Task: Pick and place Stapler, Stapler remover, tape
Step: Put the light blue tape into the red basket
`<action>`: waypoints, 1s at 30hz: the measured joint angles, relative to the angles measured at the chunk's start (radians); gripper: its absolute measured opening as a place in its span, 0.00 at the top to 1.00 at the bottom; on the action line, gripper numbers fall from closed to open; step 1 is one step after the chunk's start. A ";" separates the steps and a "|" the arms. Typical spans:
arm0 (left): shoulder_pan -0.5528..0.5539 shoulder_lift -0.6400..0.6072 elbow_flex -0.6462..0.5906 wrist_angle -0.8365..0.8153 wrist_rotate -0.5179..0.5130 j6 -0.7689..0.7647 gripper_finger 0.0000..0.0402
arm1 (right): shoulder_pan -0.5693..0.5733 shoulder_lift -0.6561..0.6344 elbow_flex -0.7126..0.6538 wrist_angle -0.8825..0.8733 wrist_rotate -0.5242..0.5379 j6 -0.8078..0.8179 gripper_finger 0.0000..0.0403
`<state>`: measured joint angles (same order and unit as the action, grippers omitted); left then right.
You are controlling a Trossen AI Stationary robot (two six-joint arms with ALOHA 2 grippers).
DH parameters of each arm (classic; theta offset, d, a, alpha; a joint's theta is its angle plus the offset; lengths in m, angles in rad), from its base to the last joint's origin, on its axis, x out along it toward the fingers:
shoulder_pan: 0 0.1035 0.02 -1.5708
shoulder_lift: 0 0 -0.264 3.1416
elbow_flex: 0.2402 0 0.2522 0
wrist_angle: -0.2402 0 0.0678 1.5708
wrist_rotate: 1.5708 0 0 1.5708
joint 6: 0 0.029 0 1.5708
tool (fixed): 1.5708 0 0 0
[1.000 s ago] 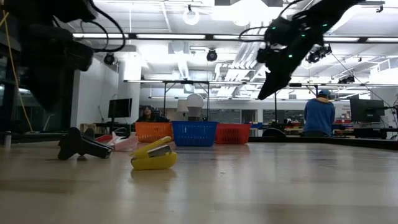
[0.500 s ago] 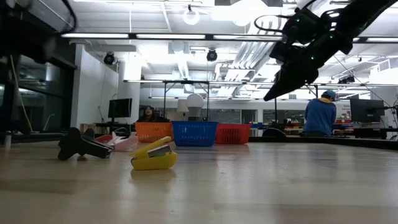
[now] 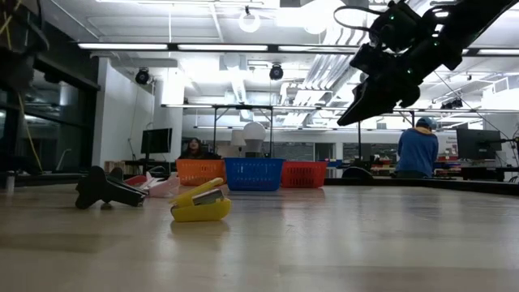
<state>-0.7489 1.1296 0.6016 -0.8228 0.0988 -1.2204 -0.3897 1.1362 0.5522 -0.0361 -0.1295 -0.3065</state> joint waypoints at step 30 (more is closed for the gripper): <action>0.002 0.219 0.035 0.155 -0.177 -0.044 0.91 | 0.110 0.001 0.000 -0.004 -0.020 -0.013 0.68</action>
<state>-0.7468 1.3490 0.6365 -0.6681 -0.0778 -1.2647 -0.2793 1.1370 0.5522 -0.0398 -0.1491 -0.3190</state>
